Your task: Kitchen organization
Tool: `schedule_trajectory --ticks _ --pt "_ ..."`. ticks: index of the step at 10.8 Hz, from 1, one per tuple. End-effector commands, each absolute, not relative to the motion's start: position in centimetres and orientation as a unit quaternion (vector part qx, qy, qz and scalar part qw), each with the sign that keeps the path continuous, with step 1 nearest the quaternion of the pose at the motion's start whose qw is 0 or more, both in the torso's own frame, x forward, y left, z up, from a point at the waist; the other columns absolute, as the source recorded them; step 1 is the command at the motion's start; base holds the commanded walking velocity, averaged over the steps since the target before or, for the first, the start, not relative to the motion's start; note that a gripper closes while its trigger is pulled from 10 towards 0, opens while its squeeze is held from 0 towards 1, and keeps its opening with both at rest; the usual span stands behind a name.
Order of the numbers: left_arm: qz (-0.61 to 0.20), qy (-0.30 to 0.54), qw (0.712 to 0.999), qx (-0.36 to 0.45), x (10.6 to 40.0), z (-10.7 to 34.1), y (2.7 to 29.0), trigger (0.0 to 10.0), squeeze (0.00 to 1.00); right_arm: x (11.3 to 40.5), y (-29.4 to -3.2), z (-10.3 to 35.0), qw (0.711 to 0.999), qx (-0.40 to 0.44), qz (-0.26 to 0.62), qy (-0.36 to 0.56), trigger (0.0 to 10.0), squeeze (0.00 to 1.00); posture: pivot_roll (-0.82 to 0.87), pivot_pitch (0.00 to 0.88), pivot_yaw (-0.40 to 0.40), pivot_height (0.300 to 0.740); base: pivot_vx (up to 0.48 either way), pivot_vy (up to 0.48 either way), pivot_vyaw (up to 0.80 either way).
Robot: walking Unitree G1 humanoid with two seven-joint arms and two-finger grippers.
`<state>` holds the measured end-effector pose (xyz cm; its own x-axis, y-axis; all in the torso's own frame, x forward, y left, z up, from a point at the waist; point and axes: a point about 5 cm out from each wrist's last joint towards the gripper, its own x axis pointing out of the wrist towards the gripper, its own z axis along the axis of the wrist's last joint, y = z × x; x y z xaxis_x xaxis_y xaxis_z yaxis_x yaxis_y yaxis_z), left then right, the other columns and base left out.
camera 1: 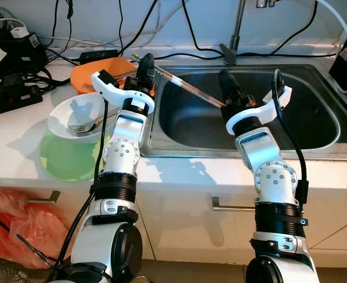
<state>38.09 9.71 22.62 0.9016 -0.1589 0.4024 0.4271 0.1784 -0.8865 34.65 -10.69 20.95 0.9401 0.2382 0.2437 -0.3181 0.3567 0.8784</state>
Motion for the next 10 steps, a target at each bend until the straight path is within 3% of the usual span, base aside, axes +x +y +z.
schedule_trajectory --ticks 1,5,7,9,10 --pt "-0.236 -0.114 0.720 -0.642 38.0 24.7 6.9 10.0 0.00 34.8 -9.0 22.9 0.811 0.543 0.210 -0.050 10.0 1.00 0.09 0.000 0.059 0.740 0.000 0.000 0.00" --pt "-0.185 -0.140 0.743 -0.627 38.8 24.9 9.5 10.0 0.00 34.6 -10.5 22.3 0.869 0.453 0.185 -0.075 10.0 1.00 0.09 0.000 0.064 0.740 0.000 0.000 0.00" --pt "-0.184 -0.144 0.745 -0.625 38.9 25.2 9.7 10.0 0.00 34.8 -11.4 22.2 0.879 0.436 0.174 -0.082 10.0 1.00 0.09 0.000 0.062 0.740 0.000 0.000 0.00" --pt "-0.167 -0.166 0.770 -0.593 39.0 25.5 10.6 10.0 0.00 34.8 -12.7 22.2 0.896 0.404 0.159 -0.094 10.0 1.00 0.09 0.000 0.062 0.740 0.000 0.000 0.00" --pt "-0.149 -0.175 0.790 -0.569 39.0 25.6 11.3 10.0 0.00 34.6 -13.2 21.7 0.928 0.324 0.156 -0.099 10.0 1.00 0.09 0.000 0.062 0.740 0.000 0.000 0.00"
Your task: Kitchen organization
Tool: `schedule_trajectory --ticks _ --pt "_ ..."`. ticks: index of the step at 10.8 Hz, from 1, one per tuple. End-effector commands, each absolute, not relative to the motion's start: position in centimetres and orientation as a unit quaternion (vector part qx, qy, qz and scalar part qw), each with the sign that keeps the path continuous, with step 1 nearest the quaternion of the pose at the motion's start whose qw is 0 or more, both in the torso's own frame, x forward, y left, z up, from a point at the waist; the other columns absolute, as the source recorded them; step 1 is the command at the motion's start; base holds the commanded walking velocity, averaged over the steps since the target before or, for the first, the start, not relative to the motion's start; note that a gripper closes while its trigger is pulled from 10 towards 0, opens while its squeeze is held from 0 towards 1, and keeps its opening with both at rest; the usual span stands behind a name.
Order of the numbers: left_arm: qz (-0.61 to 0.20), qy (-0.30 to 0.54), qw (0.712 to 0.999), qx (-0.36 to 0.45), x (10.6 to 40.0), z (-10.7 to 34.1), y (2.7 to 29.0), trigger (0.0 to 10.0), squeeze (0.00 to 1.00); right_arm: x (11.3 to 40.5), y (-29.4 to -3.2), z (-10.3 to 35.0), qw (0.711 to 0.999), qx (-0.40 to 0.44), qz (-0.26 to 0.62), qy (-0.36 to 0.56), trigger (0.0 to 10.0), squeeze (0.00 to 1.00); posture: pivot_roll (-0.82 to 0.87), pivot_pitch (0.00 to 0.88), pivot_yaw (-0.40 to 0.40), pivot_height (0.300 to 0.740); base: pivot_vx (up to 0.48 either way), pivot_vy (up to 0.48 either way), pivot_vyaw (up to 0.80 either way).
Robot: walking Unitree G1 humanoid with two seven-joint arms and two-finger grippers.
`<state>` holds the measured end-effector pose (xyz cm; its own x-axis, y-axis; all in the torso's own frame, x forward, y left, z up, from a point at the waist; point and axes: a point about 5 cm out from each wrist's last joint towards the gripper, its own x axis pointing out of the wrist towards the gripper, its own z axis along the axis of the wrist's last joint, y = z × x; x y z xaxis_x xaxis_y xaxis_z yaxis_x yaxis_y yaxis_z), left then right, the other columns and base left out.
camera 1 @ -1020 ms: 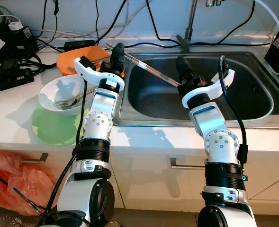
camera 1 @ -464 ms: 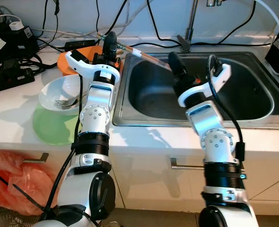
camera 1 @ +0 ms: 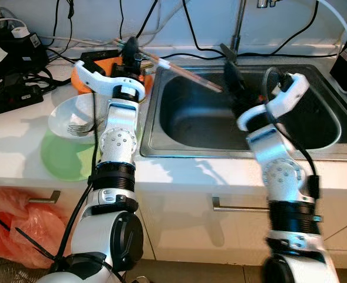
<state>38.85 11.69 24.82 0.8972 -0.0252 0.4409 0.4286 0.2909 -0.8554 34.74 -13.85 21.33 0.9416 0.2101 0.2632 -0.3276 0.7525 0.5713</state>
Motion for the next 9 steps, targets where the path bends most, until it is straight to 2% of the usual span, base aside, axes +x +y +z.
schedule_trajectory --ticks 1,2,4,5,6,7,9 --pt "-0.143 -0.180 0.796 -0.560 39.1 25.7 11.6 10.0 0.00 34.4 -13.5 21.4 0.944 0.274 0.154 -0.101 10.0 1.00 0.09 0.000 0.062 0.740 0.000 0.000 0.00" --pt "-0.137 -0.187 0.806 -0.544 39.1 25.9 11.8 10.0 0.00 34.2 -14.4 21.2 0.969 0.171 0.141 -0.109 10.0 1.00 0.09 0.000 0.063 0.740 0.000 0.000 0.00" --pt "-0.133 -0.182 0.817 -0.532 39.1 25.8 11.5 10.0 0.00 34.1 -14.5 21.0 0.984 0.026 0.145 -0.105 10.0 1.00 0.09 0.000 0.063 0.740 0.000 0.000 0.00" --pt "-0.134 -0.178 0.821 -0.526 39.0 25.7 11.0 10.0 0.00 34.0 -13.9 21.0 0.980 -0.045 0.164 -0.105 10.0 1.00 0.09 0.000 0.065 0.740 0.000 0.000 0.00" --pt "-0.136 -0.178 0.826 -0.516 38.9 25.9 10.5 10.0 0.00 33.7 -13.3 21.4 0.974 -0.084 0.179 -0.114 10.0 1.00 0.09 0.000 0.066 0.740 0.000 0.000 0.00" --pt "-0.138 -0.179 0.830 -0.510 38.9 26.1 10.2 10.0 0.00 33.5 -12.7 21.4 0.971 -0.086 0.191 -0.112 10.0 1.00 0.09 0.000 0.067 0.740 0.000 0.000 0.00" --pt "-0.143 -0.173 0.838 -0.497 39.0 26.2 9.4 10.0 0.00 32.9 -11.0 21.3 0.964 -0.093 0.226 -0.102 10.0 0.93 0.09 0.000 0.072 0.740 0.000 0.000 0.00"
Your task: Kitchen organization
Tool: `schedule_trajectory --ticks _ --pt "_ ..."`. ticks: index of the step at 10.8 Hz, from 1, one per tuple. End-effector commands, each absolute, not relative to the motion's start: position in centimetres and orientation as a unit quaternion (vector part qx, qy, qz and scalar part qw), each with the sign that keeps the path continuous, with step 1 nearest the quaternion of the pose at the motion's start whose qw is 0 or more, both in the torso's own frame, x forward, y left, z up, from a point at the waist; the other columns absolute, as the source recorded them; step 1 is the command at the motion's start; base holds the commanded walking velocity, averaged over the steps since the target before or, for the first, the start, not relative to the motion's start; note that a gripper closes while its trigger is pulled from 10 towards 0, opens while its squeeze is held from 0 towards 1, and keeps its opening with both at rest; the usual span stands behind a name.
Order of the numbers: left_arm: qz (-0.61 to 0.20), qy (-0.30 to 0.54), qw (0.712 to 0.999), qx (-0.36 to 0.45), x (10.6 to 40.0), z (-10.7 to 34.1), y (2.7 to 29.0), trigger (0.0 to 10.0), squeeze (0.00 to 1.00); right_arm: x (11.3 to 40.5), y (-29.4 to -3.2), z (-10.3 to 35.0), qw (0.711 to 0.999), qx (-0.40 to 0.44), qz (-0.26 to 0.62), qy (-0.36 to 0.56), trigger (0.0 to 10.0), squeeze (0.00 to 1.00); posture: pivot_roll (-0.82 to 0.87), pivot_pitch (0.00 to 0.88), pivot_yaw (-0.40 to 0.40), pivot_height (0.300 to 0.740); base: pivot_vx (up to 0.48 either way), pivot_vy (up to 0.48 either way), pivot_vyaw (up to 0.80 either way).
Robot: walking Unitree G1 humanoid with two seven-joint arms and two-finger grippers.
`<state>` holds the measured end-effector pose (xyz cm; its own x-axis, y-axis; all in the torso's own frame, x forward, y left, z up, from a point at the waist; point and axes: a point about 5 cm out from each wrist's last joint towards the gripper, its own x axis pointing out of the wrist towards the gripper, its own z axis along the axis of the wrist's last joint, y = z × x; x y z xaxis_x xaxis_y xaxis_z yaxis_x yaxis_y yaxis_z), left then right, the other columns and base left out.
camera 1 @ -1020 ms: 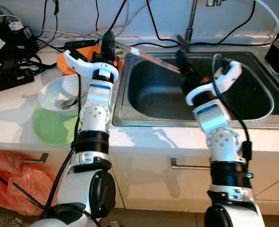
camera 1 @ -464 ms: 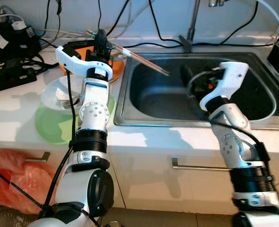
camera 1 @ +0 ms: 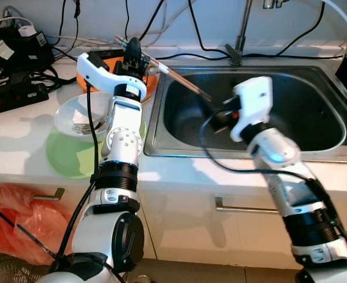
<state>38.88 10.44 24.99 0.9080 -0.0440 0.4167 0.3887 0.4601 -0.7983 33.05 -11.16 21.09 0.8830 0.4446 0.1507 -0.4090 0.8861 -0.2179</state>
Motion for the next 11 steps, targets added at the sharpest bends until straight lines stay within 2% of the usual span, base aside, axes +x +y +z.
schedule_trajectory --ticks 1,4,11 --pt "-0.146 -0.171 0.840 -0.494 38.99 26.23 9.03 10.0 0.00 32.65 -10.40 21.34 0.962 -0.096 0.237 -0.098 10.0 0.92 0.09 0.000 0.072 0.740 0.000 0.000 0.00" --pt "-0.150 -0.159 0.855 -0.471 39.06 26.35 8.13 10.0 0.00 32.38 -9.50 21.18 0.960 -0.098 0.247 -0.091 10.0 0.91 0.09 0.000 0.079 0.740 0.000 0.000 0.00" --pt "-0.150 -0.159 0.855 -0.471 39.06 26.35 8.13 10.0 0.00 32.38 -9.50 21.18 0.960 -0.098 0.247 -0.091 10.0 0.91 0.09 0.000 0.079 0.740 0.000 0.000 0.00"
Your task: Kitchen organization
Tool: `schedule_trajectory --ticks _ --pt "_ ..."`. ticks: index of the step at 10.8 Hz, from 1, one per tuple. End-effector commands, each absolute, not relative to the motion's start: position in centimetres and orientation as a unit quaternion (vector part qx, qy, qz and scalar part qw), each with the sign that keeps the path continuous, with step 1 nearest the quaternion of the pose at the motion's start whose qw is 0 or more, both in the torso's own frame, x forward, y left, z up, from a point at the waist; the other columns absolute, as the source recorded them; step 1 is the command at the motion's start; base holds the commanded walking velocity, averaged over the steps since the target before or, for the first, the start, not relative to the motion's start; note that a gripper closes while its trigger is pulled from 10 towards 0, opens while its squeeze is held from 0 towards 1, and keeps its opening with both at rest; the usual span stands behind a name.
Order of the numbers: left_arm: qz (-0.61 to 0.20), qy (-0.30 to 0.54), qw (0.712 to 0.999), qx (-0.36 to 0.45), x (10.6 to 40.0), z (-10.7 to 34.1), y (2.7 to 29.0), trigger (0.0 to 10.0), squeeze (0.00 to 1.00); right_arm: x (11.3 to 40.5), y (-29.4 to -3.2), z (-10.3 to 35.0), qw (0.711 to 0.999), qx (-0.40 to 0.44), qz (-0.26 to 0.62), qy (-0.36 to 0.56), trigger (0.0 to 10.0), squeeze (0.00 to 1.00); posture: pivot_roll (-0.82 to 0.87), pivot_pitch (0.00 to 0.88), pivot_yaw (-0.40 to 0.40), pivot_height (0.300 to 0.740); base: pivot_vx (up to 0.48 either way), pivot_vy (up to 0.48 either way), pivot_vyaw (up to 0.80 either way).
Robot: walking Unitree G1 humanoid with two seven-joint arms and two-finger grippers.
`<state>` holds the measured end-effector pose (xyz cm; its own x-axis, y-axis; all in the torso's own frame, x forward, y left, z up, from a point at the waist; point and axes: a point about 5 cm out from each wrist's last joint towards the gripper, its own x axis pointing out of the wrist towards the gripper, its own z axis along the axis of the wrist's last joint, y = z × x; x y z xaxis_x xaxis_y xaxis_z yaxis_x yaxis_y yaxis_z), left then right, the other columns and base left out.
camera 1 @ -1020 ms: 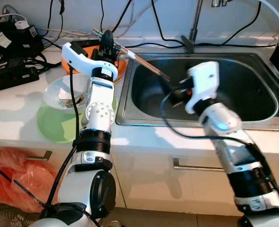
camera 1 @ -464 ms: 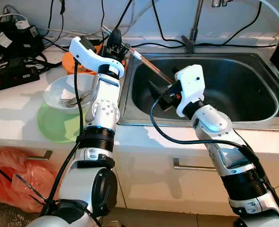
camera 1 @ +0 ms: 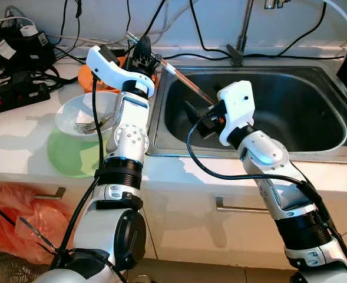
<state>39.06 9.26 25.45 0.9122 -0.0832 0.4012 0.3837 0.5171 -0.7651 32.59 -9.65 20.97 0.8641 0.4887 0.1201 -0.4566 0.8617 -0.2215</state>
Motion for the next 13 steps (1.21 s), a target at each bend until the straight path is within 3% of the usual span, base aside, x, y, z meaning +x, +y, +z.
schedule_trajectory --ticks 1,4,5,13 --pt "-0.150 -0.159 0.855 -0.471 39.1 26.4 8.1 10.0 0.00 32.4 -9.5 21.2 0.960 -0.098 0.247 -0.091 10.0 0.91 0.09 0.000 0.079 0.740 0.000 0.000 0.00" --pt "-0.154 -0.156 0.855 -0.470 39.0 26.3 7.8 10.0 0.00 32.4 -9.4 21.1 0.960 -0.099 0.247 -0.088 10.0 0.91 0.09 0.000 0.079 0.740 0.000 0.000 0.00" --pt "-0.198 -0.119 0.875 -0.424 37.9 25.3 4.7 10.0 0.00 34.3 -8.2 20.3 0.950 -0.209 0.217 -0.084 10.0 0.00 0.10 0.000 0.081 0.740 0.000 0.000 0.00" --pt "-0.205 -0.107 0.883 -0.408 37.5 25.1 4.2 10.0 0.00 35.4 -8.7 20.1 0.952 -0.226 0.190 -0.084 10.0 0.00 0.10 0.000 0.080 0.740 0.000 0.000 0.00"
